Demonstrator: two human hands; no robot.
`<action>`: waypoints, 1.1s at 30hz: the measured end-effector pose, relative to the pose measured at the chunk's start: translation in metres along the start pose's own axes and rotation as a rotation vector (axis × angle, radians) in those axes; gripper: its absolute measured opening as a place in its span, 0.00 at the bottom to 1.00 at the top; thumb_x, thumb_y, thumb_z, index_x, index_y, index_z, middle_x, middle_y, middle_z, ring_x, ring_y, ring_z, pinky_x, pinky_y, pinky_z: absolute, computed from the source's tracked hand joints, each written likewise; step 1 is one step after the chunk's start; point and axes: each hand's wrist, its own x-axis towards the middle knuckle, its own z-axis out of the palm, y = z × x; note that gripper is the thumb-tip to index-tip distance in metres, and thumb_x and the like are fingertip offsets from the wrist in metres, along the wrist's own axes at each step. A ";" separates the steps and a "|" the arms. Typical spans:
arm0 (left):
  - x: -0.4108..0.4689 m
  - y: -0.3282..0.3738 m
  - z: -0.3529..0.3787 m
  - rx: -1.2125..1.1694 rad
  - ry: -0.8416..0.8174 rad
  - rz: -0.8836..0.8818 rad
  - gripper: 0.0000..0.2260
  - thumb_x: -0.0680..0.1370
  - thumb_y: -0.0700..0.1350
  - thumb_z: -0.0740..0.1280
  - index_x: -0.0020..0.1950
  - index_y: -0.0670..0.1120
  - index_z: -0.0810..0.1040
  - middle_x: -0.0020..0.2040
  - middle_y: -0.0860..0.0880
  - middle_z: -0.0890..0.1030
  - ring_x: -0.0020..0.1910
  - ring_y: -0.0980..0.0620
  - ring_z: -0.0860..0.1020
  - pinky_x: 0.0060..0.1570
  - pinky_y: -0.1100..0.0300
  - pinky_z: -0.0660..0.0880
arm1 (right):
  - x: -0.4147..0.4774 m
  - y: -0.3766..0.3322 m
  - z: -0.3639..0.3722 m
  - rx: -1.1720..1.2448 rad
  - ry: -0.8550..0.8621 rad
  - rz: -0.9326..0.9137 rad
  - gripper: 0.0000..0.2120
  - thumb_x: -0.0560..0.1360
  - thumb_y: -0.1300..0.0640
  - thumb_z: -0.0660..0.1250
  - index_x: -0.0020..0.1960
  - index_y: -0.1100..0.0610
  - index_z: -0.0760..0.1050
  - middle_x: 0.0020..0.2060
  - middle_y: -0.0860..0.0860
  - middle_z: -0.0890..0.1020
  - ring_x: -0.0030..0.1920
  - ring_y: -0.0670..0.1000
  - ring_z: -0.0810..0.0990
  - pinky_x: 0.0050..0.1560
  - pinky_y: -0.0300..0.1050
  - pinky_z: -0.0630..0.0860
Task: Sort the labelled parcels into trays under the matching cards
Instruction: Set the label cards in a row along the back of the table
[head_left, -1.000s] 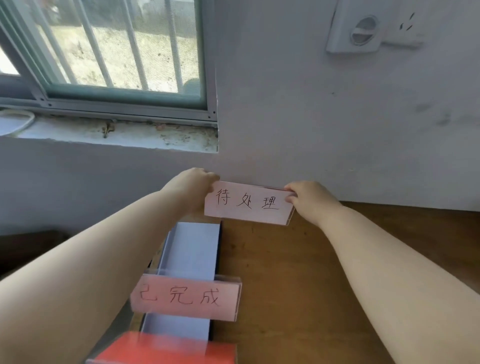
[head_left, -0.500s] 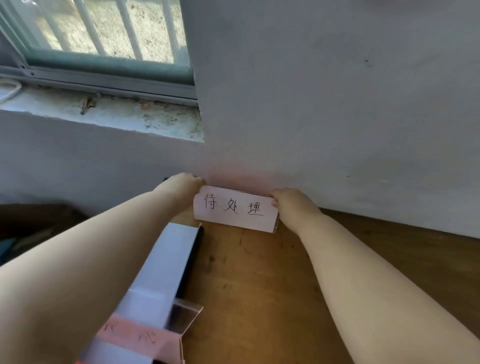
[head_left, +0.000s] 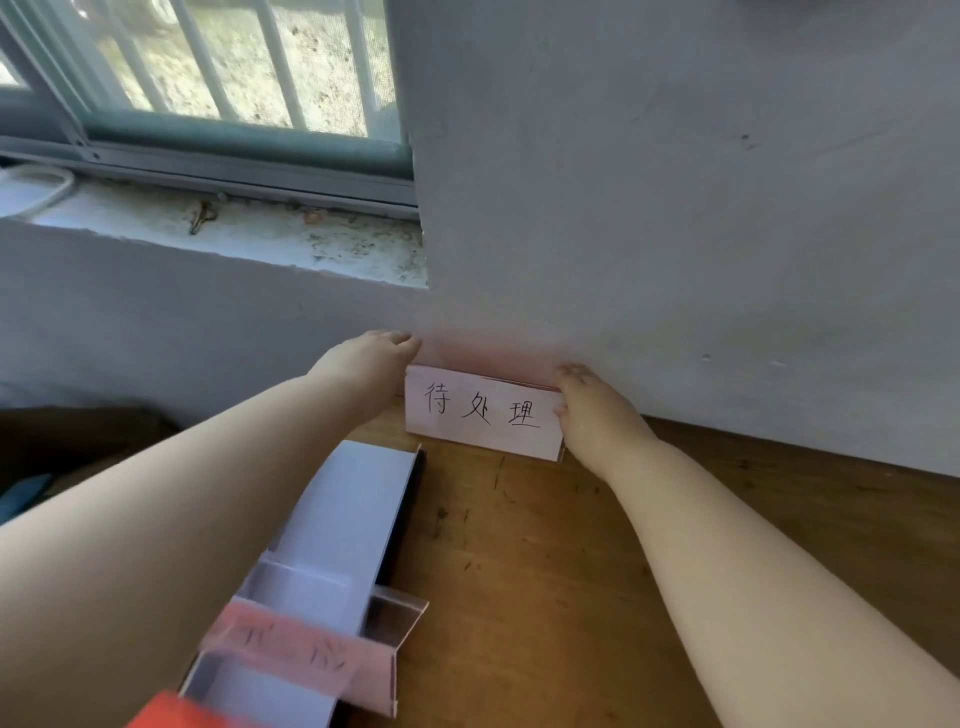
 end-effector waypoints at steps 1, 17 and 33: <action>-0.008 -0.005 -0.003 0.030 0.011 0.018 0.25 0.79 0.35 0.55 0.76 0.48 0.58 0.74 0.50 0.63 0.72 0.48 0.63 0.64 0.53 0.68 | -0.008 -0.005 -0.003 0.008 -0.006 -0.006 0.26 0.81 0.64 0.53 0.77 0.59 0.51 0.77 0.54 0.54 0.76 0.52 0.53 0.73 0.44 0.51; -0.172 -0.091 -0.003 -0.014 -0.035 0.132 0.26 0.80 0.37 0.56 0.75 0.56 0.61 0.74 0.54 0.65 0.70 0.51 0.68 0.66 0.56 0.68 | -0.156 -0.144 -0.020 0.029 0.004 -0.061 0.19 0.82 0.52 0.54 0.71 0.54 0.67 0.69 0.53 0.72 0.69 0.52 0.68 0.69 0.46 0.65; -0.214 -0.119 0.042 -0.184 -0.182 0.133 0.18 0.79 0.41 0.59 0.67 0.54 0.72 0.61 0.51 0.78 0.59 0.49 0.76 0.57 0.55 0.74 | -0.190 -0.185 0.055 -0.065 -0.119 0.073 0.16 0.80 0.60 0.55 0.66 0.54 0.72 0.59 0.55 0.78 0.55 0.56 0.77 0.54 0.51 0.76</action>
